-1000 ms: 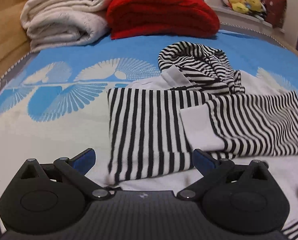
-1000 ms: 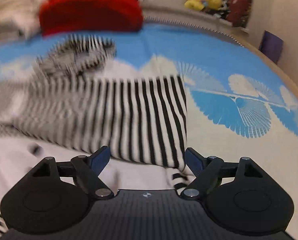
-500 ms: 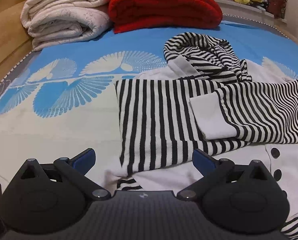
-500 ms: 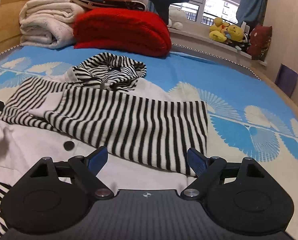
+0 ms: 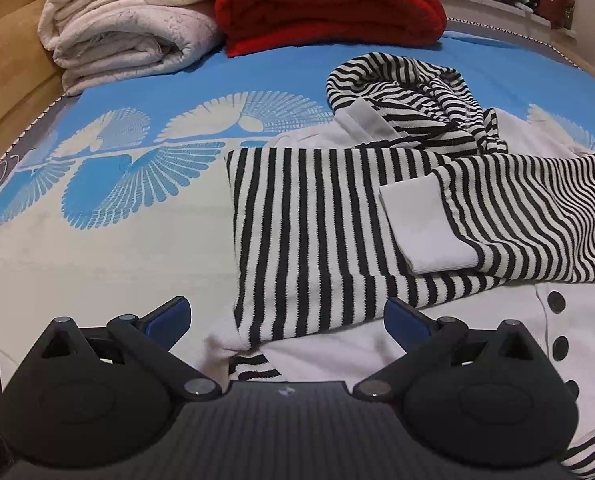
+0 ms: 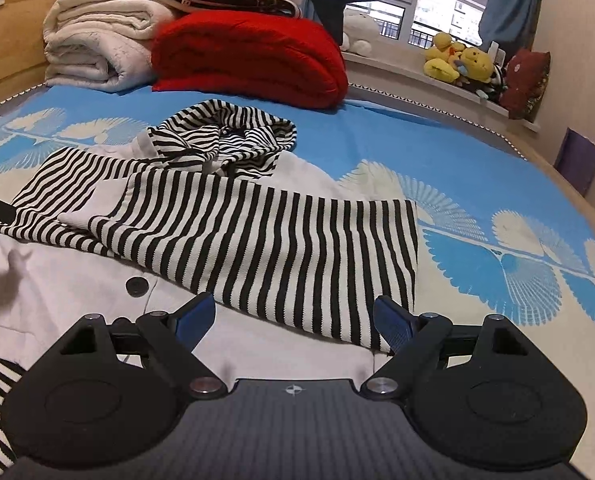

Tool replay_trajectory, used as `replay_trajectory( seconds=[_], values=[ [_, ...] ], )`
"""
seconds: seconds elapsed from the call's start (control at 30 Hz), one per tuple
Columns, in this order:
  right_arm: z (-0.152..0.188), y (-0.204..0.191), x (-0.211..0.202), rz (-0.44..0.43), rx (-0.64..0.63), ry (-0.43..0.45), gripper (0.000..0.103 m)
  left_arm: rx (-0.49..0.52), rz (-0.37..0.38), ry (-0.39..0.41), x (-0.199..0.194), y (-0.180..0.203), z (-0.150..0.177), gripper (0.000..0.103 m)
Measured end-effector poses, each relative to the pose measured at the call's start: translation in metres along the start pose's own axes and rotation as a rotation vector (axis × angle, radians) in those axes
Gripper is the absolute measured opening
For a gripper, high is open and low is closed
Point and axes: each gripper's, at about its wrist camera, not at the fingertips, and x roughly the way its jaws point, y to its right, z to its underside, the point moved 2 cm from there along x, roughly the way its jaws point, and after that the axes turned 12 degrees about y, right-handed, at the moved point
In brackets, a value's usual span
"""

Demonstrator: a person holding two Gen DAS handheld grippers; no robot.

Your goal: Fold small clothes

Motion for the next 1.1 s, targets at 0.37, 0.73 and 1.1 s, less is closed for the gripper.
replay_trajectory(
  seconds=[0.37,0.73,1.1],
  values=[
    [-0.016,0.007,0.007,-0.016,0.026,-0.020,0.087,-0.092,-0.136,-0.016,0.019,-0.070,-0.014,0.103],
    [-0.189,-0.020,0.192,-0.117,0.035,0.089,0.087,-0.219,-0.350,-0.087,0.053,-0.173,-0.022,0.103],
    [-0.165,-0.107,0.415,-0.007,-0.366,0.015,0.050,-0.209,-0.286,-0.131,0.062,-0.177,-0.021,0.103]
  ],
)
